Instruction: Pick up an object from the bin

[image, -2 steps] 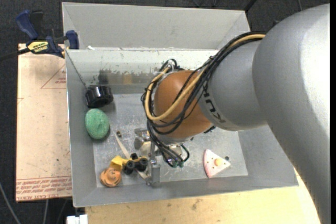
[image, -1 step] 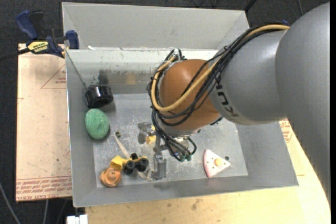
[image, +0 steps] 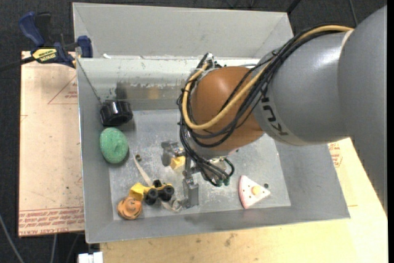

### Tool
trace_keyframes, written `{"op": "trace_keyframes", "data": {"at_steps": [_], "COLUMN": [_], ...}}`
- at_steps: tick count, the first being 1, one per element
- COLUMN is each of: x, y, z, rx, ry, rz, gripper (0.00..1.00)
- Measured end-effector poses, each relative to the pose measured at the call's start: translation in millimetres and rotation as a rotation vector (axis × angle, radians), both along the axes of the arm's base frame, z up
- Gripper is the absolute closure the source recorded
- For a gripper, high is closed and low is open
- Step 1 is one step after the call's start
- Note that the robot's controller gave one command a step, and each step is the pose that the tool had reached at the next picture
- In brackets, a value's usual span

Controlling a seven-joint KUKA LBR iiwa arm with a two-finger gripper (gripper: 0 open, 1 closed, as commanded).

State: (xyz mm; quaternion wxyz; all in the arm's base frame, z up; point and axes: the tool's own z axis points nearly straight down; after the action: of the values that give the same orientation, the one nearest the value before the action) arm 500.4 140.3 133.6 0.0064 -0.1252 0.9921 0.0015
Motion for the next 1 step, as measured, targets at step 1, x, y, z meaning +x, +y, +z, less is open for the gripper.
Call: {"op": "trace_keyframes", "data": {"at_steps": [1], "x": [0.1], "y": [38.7], "z": [-51.4], "rx": [-0.003], "ry": [0.01], "rz": [-0.11], "gripper": [0.0]}}
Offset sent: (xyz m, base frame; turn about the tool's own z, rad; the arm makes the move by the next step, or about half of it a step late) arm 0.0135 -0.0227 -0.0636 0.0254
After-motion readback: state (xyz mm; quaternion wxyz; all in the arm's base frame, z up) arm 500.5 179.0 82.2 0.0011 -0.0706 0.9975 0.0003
